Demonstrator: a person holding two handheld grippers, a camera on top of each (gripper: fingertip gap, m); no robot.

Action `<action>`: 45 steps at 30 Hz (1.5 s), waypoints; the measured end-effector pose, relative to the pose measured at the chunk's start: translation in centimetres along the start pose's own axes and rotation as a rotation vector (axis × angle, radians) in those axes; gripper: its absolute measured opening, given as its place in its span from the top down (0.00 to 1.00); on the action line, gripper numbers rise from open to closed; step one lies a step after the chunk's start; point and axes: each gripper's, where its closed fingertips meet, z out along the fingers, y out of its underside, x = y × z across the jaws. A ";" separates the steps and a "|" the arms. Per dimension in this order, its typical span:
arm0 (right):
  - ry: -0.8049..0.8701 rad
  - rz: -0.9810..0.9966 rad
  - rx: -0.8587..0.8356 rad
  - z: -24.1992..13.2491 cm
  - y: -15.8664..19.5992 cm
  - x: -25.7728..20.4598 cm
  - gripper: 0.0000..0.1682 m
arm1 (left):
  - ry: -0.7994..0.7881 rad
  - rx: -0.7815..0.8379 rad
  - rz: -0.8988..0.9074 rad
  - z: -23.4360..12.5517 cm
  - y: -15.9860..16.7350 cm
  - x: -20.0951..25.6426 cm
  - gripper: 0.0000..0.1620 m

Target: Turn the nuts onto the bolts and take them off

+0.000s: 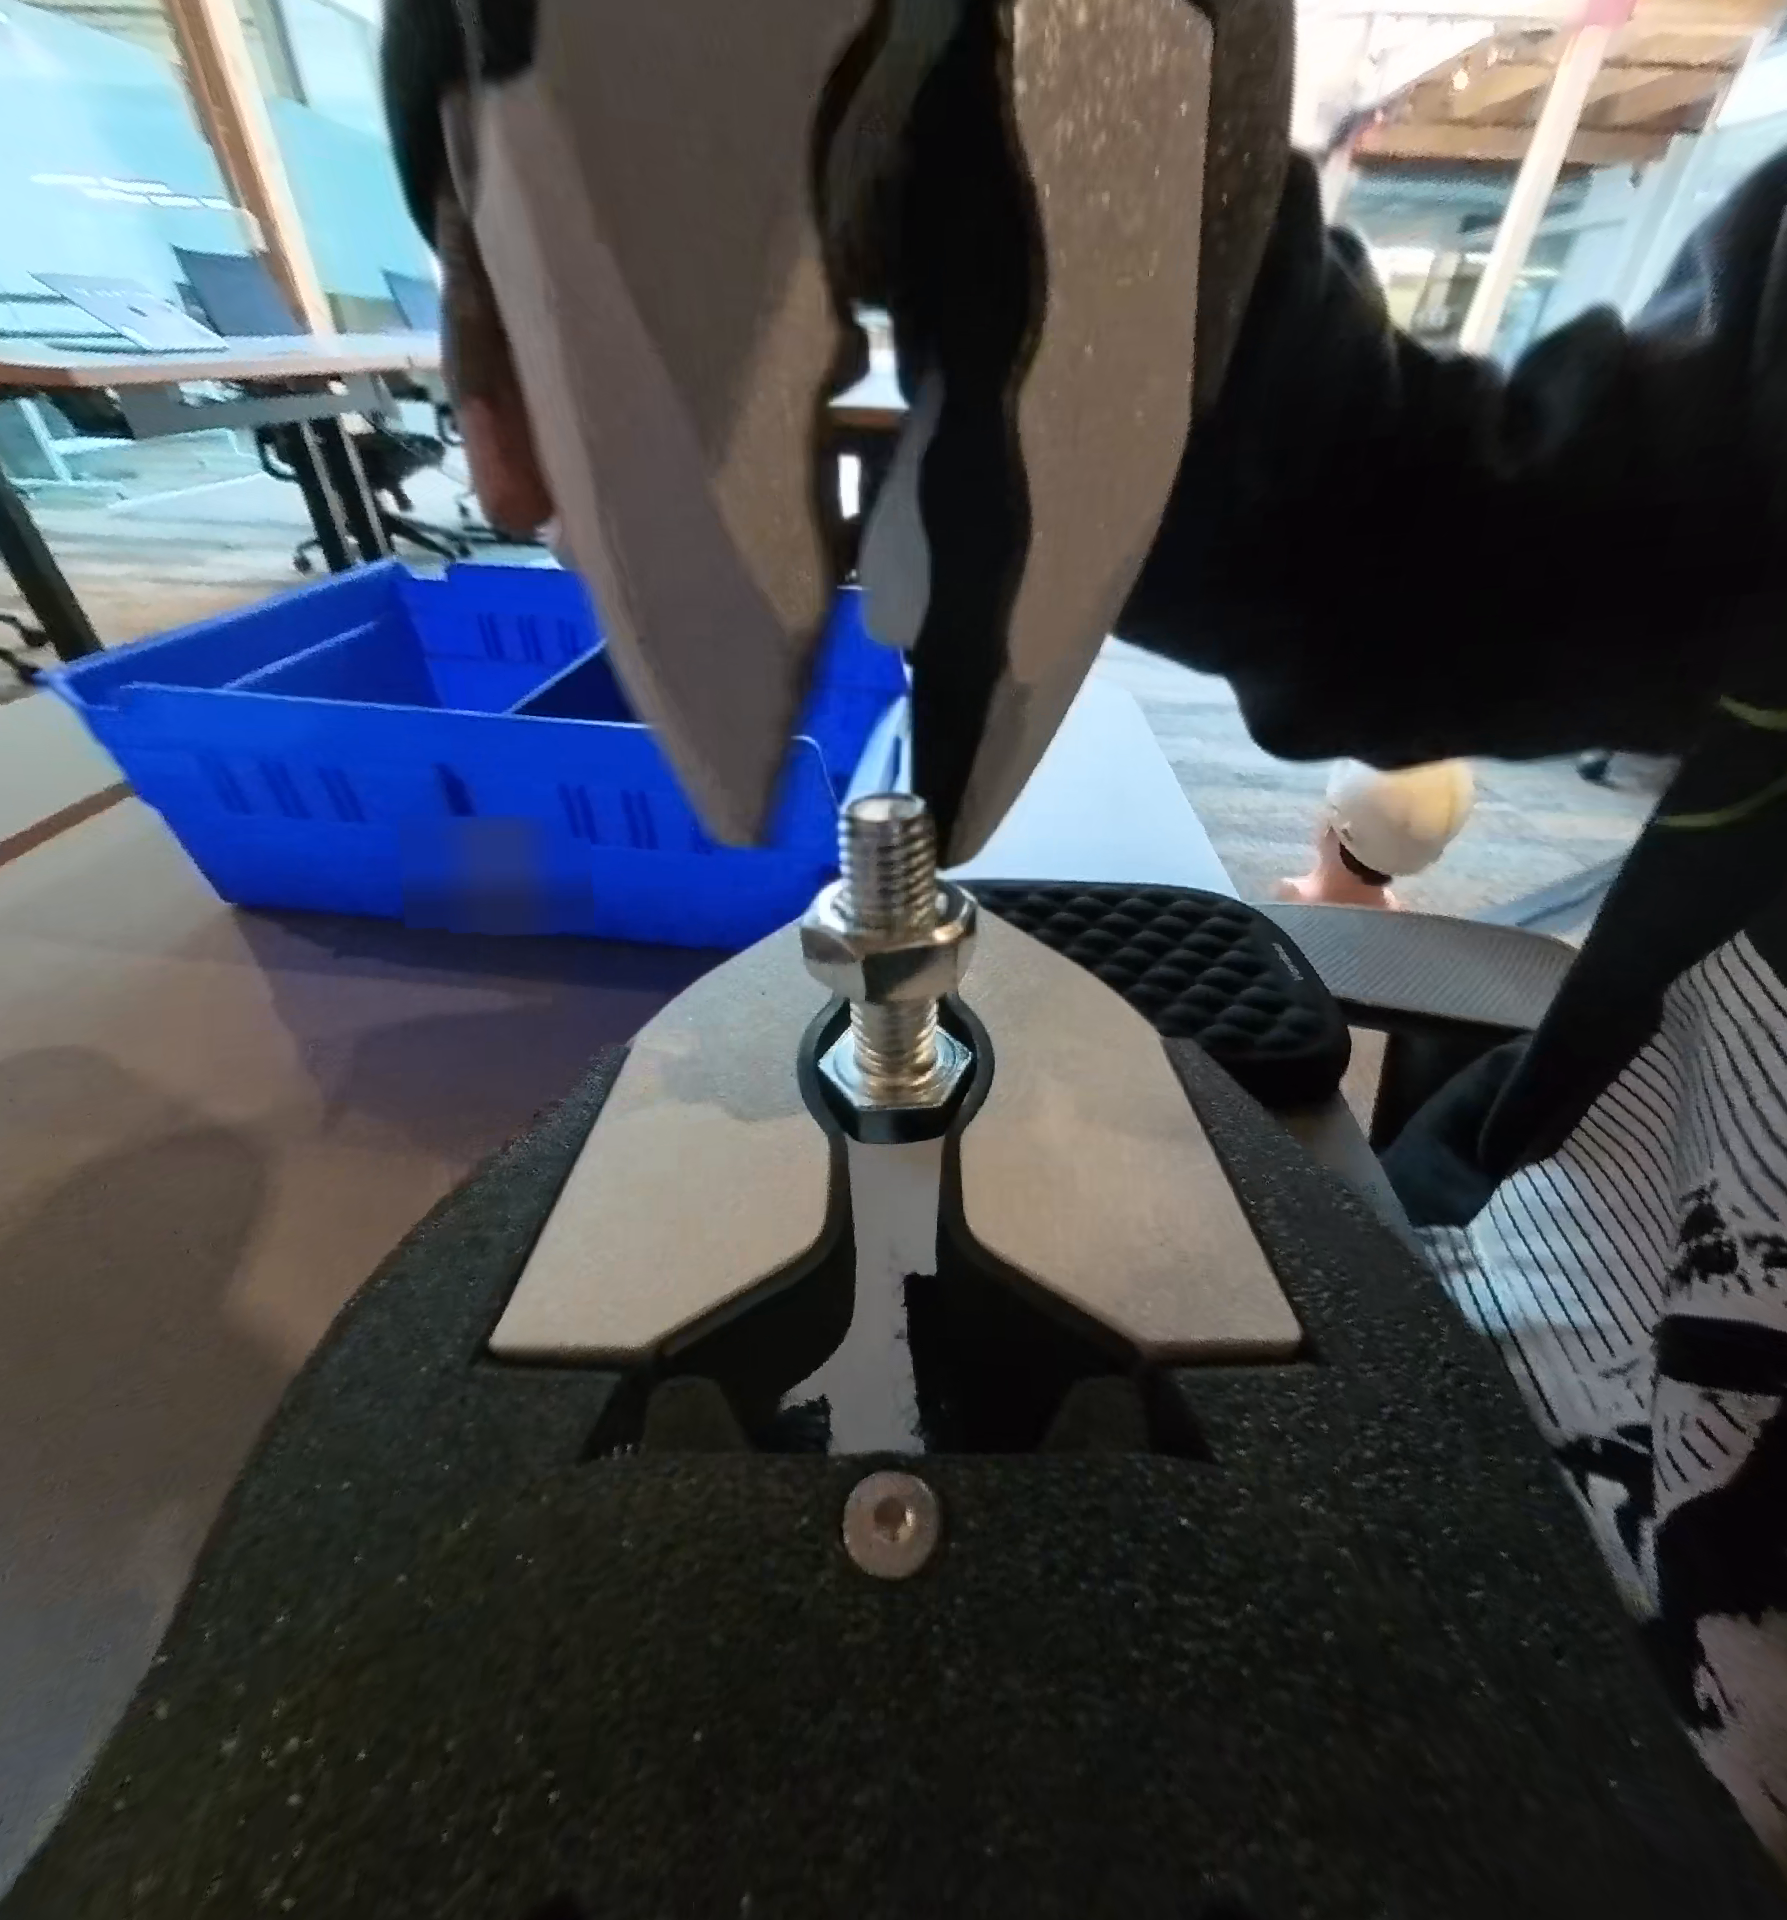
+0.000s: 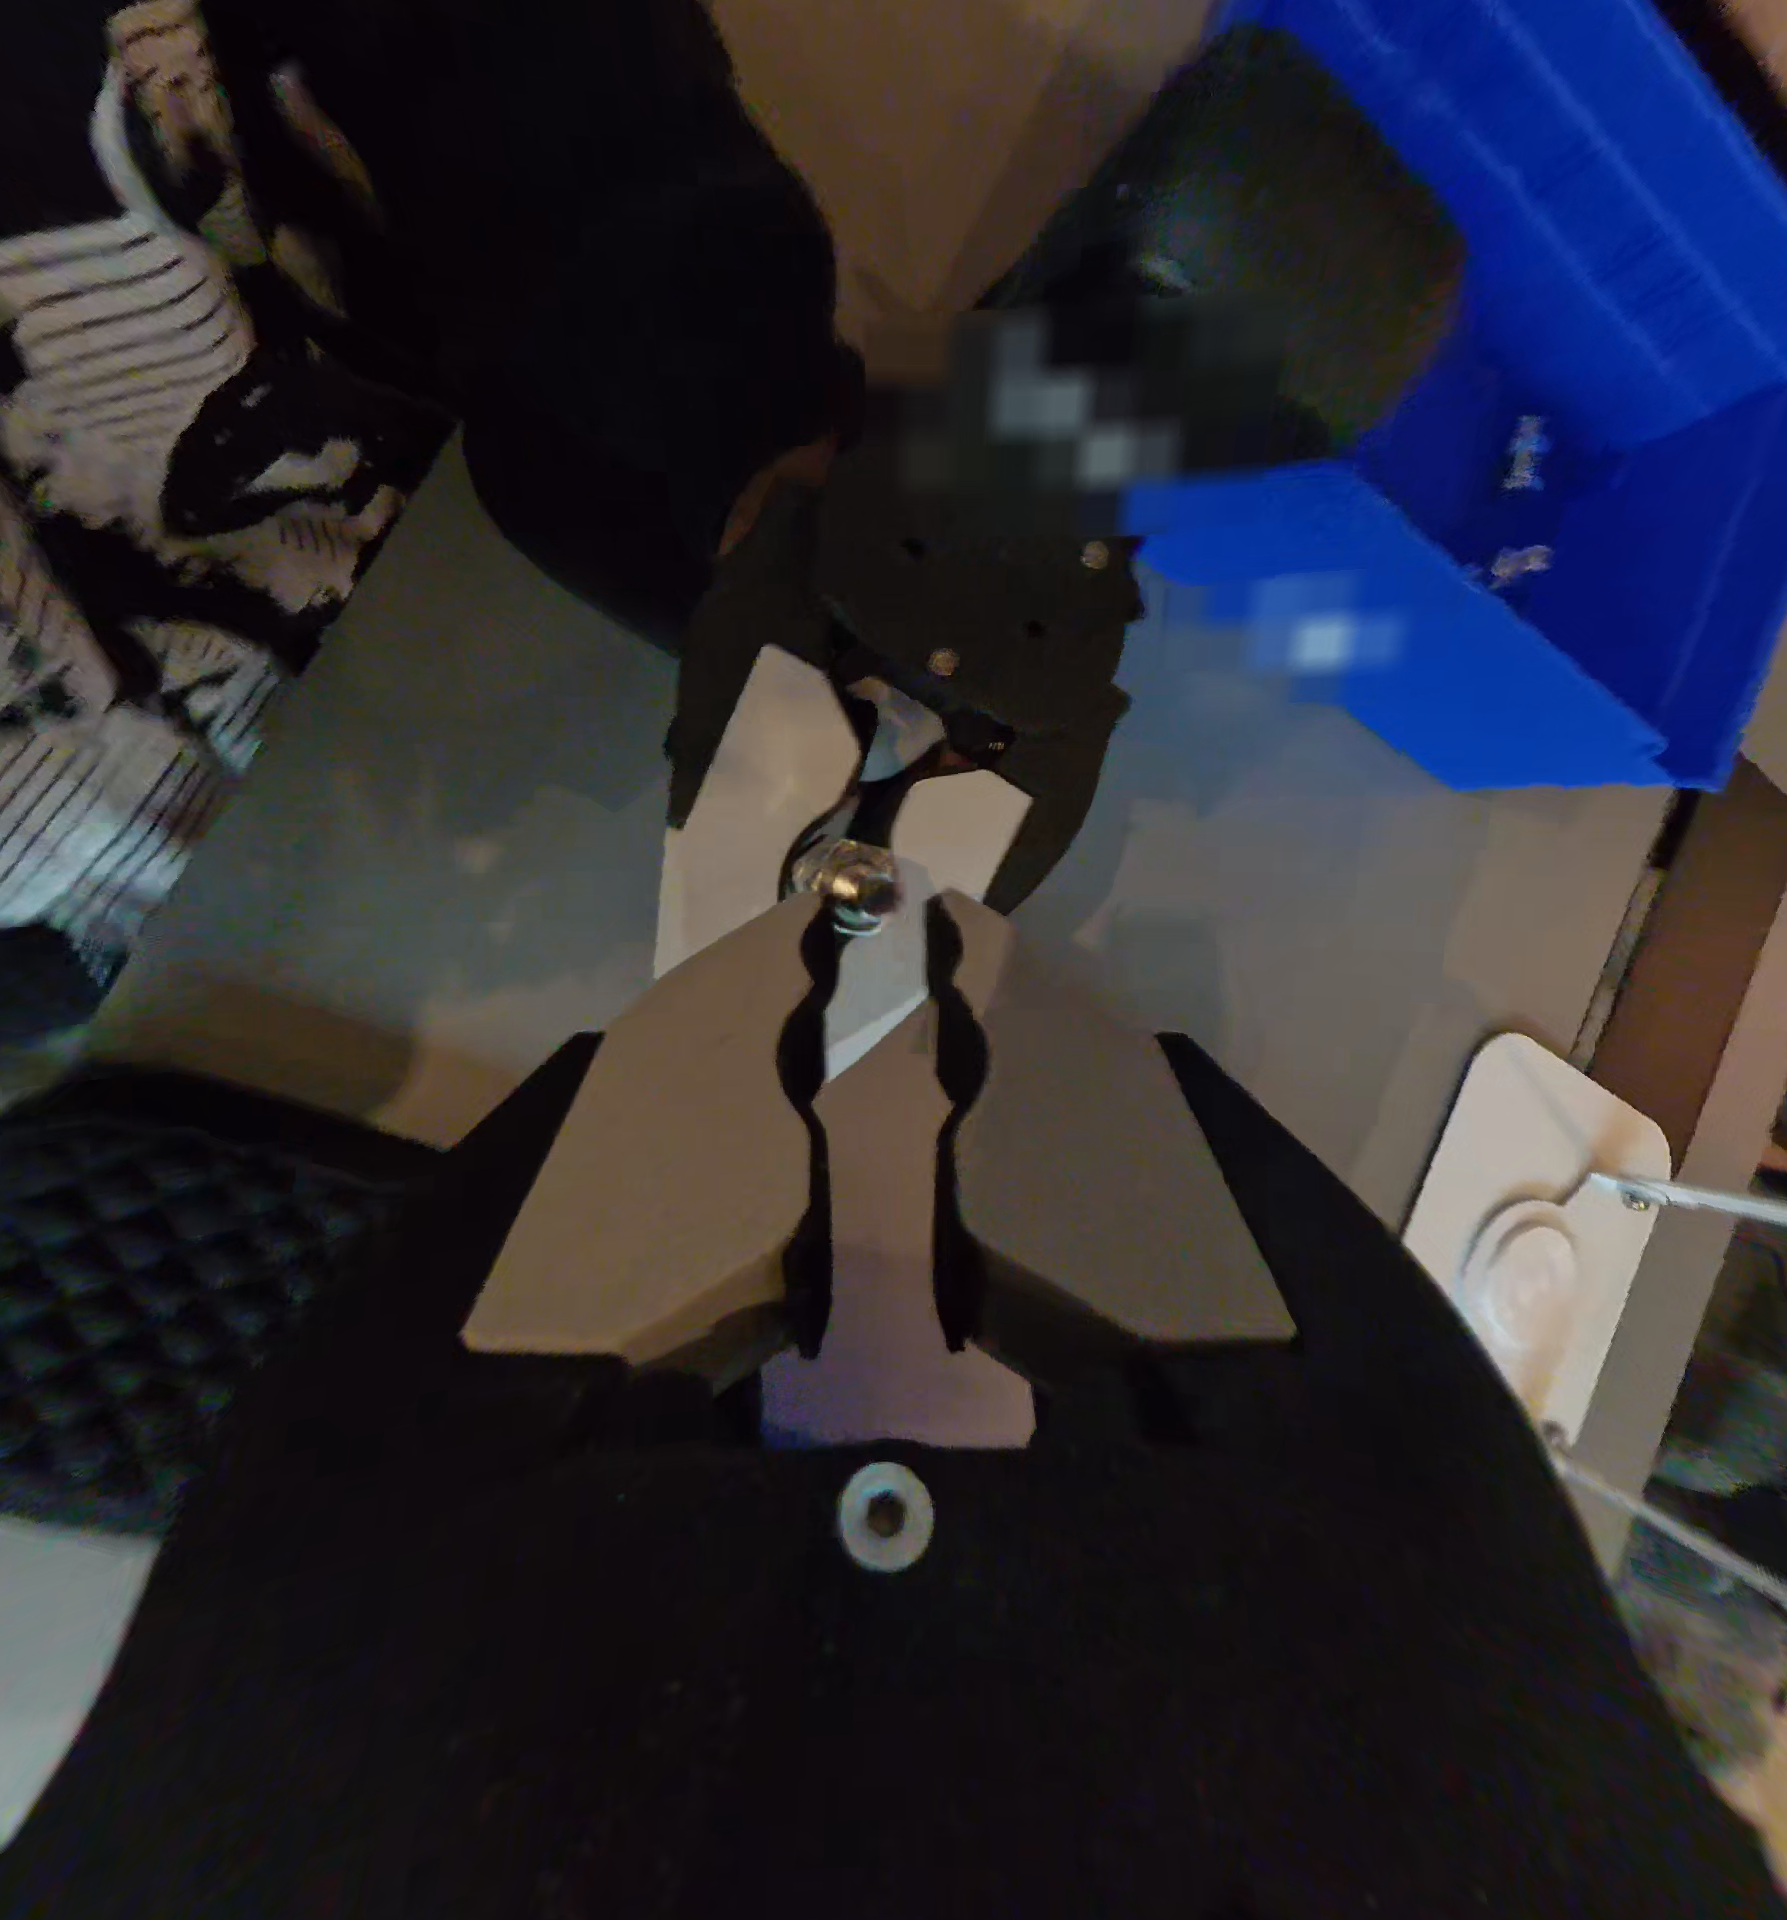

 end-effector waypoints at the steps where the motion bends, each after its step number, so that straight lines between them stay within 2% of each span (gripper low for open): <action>1: 0.061 0.057 0.047 -0.1 -0.1 0.5 0.81 | -0.018 0.016 0.002 -0.2 -0.1 -0.3 0.92; 4: 0.187 0.317 0.296 0.2 -0.7 1.0 0.60 | -0.063 0.052 0.020 -0.7 -0.1 -0.9 0.92; 5: 0.208 0.380 0.384 0.5 -0.9 0.9 0.57 | -0.074 0.058 0.027 -0.8 0.0 -1.0 0.92; 9: 0.359 0.469 0.621 1.3 -0.1 1.8 0.62 | -0.080 0.061 0.016 -1.1 0.8 -1.6 0.94; 14: 0.372 0.553 0.772 1.8 1.0 2.5 0.59 | -0.084 0.059 0.009 -1.3 1.4 -2.2 0.92; 17: 0.395 0.576 0.766 2.1 1.7 2.6 0.63 | -0.094 0.059 0.002 -1.5 1.4 -2.7 0.92; 20: 0.385 0.605 0.740 2.9 1.9 2.4 0.60 | -0.116 0.048 0.010 -1.6 1.5 -3.1 0.92; 25: 0.414 0.634 0.714 3.3 2.0 2.8 0.64 | -0.108 0.024 0.037 -1.2 1.9 -2.7 0.94; 26: 0.420 0.641 0.714 3.2 2.2 2.9 0.65 | -0.103 0.023 0.040 -1.2 1.9 -2.7 0.90; 28: 0.392 0.639 0.717 3.1 2.3 2.6 0.68 | -0.083 0.046 0.030 -1.3 1.6 -2.4 0.94; 29: 0.392 0.634 0.716 2.7 2.6 2.4 0.72 | -0.070 0.072 0.009 -1.5 1.3 -2.3 0.92; 30: 0.431 0.634 0.717 2.0 3.3 2.6 0.87 | -0.056 0.101 -0.008 -1.7 1.0 -2.3 0.92; 31: 0.474 0.632 0.748 0.9 3.9 2.7 0.98 | -0.053 0.122 -0.018 -2.0 0.7 -2.3 0.92; 32: 0.481 0.637 0.812 -0.2 3.8 2.7 1.00 | -0.059 0.125 -0.022 -2.1 0.7 -2.4 0.92; 35: 0.398 0.618 0.914 -0.6 2.2 2.1 0.98 | -0.068 0.101 -0.009 -1.9 1.0 -2.5 0.92; 37: 0.362 0.605 0.858 1.0 1.5 1.9 0.83 | -0.065 0.083 -0.003 -1.7 1.2 -2.4 0.92; 39: 0.338 0.597 0.799 2.5 1.1 1.8 0.74 | -0.067 0.076 0.007 -1.7 1.3 -2.3 0.93; 43: 0.343 0.624 0.793 2.9 1.2 2.1 0.74 | -0.061 0.070 0.013 -1.6 1.4 -2.2 0.93; 45: 0.341 0.619 0.802 2.5 1.4 2.0 0.79 | -0.054 0.066 0.015 -1.5 1.4 -2.1 0.92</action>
